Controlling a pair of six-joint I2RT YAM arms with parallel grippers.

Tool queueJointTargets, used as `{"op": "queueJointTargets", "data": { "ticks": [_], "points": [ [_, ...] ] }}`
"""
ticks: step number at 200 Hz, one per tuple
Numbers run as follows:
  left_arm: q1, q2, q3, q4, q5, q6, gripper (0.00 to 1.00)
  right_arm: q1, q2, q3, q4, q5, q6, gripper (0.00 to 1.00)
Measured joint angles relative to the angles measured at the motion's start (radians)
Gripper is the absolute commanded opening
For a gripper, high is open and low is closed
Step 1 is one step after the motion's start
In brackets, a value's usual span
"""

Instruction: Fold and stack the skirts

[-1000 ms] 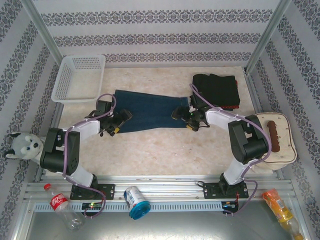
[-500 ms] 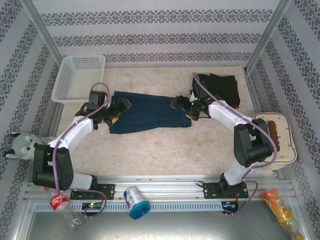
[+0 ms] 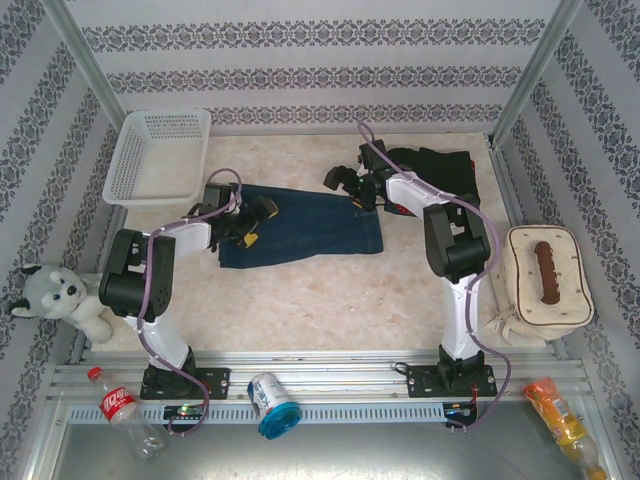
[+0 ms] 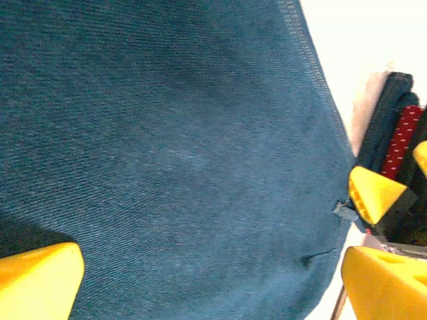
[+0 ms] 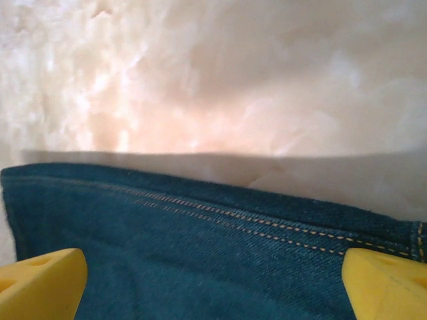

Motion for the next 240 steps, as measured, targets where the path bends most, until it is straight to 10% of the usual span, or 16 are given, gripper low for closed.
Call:
{"op": "queueJointTargets", "data": {
  "ticks": [110, 240],
  "points": [
    [-0.103, -0.164, 0.000, -0.096, 0.045, 0.027, 1.00, 0.018, -0.375, -0.320, 0.065, 0.037, 0.020, 0.98],
    [-0.282, 0.049, -0.022, 0.205, 0.097, -0.220, 1.00, 0.033, -0.327, -0.430, 0.102, 0.032, 0.117, 0.98]
  ]
}}
